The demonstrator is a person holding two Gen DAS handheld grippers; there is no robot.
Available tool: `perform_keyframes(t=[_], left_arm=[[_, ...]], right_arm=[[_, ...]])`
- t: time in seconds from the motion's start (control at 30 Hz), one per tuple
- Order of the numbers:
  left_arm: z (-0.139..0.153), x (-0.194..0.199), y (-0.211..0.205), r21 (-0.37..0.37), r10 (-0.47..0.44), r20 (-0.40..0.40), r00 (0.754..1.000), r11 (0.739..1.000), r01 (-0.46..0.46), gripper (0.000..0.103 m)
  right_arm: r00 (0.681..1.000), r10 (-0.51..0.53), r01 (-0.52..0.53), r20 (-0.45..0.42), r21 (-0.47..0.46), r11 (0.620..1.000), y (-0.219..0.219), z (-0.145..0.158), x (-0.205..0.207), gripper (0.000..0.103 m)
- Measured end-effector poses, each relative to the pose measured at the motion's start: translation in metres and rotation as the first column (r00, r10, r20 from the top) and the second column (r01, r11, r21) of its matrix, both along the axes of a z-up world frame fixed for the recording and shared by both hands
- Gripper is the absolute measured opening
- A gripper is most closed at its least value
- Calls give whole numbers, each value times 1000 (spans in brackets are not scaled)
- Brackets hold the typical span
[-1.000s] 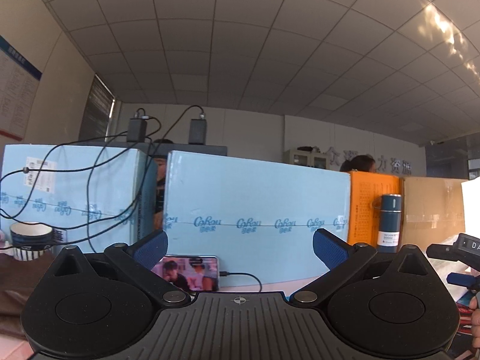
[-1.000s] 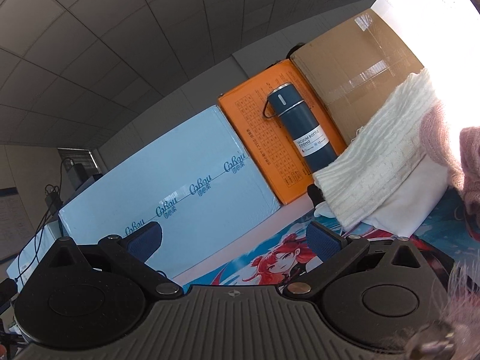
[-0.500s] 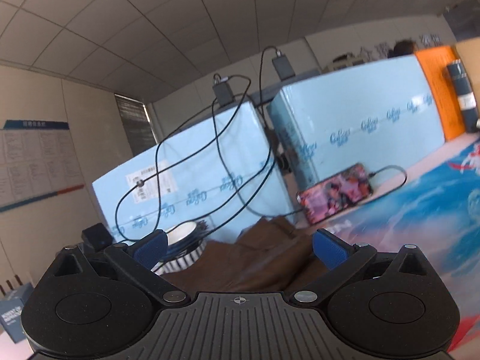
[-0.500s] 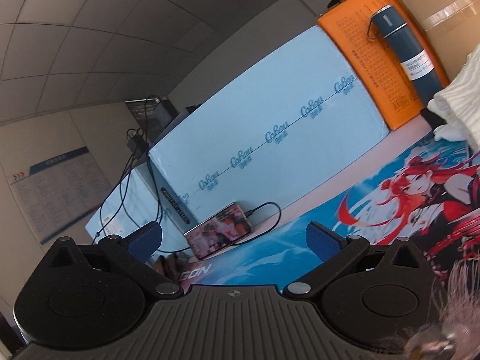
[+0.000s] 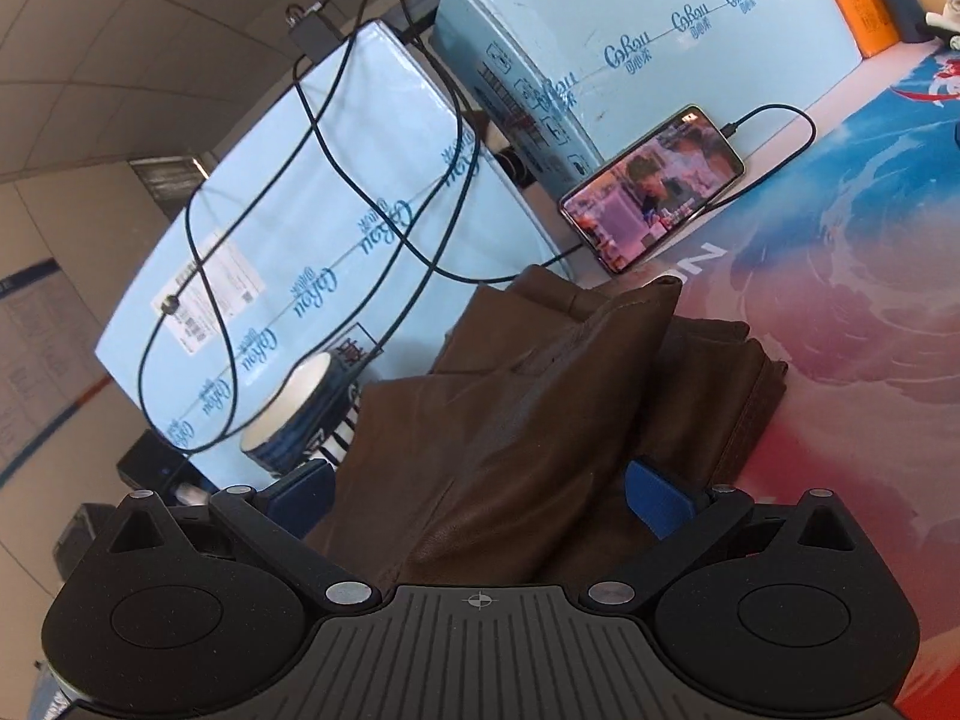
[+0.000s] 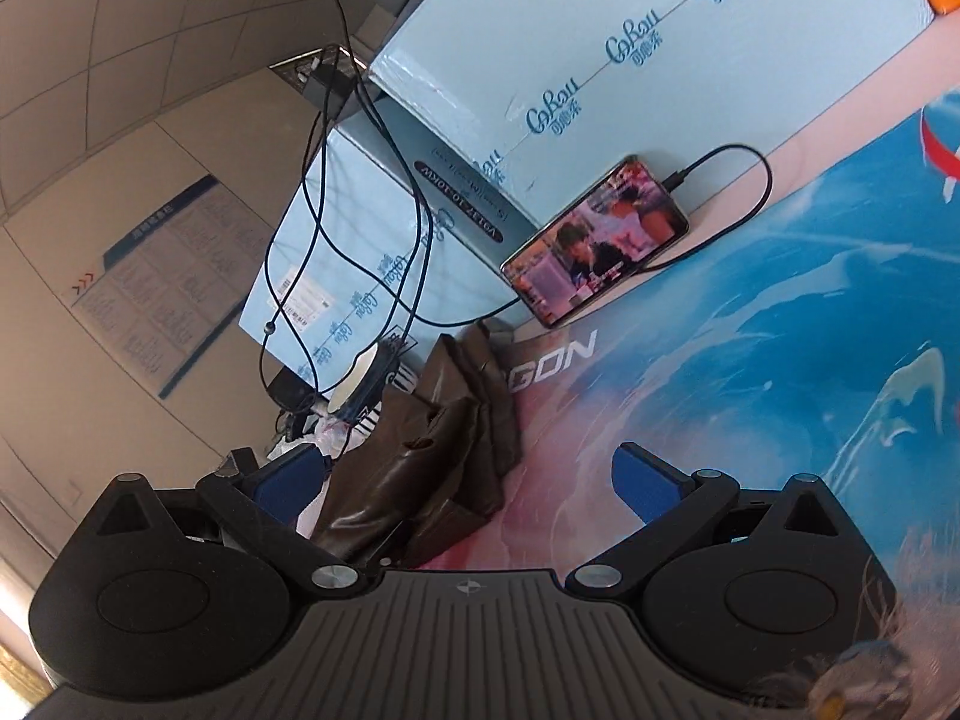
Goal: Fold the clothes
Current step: 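Turn both tools toward the brown leather jacket on the mousepad, then grasp the brown leather jacket with both grippers and lift it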
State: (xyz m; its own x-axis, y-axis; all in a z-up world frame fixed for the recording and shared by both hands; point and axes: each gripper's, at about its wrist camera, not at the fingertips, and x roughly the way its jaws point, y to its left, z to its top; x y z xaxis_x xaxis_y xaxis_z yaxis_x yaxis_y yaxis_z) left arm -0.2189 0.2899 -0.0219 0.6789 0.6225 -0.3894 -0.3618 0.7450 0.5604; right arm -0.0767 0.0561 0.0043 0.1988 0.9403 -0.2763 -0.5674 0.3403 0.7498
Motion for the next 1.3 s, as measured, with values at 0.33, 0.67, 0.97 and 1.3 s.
perform_keyframes(t=[0.33, 0.67, 0.97, 1.3], left_arm=[[4, -33, 82, -579, 110, 242, 964, 814, 52, 30], [-8, -60, 128, -788, 289, 367, 884, 601, 131, 28], [-19, -83, 153, -868, 462, 429, 776, 449, 213, 14], [-20, -85, 154, -868, 479, 444, 757, 439, 232, 14]], right_arm=[[968, 172, -184, -184, -49, 982, 84, -21, -9, 103], [994, 36, -53, -108, -160, 986, 161, -22, -32, 103], [1000, -24, 25, 6, -167, 986, 167, -24, -39, 101], [979, -142, 176, 147, -257, 950, 202, -25, -39, 73]])
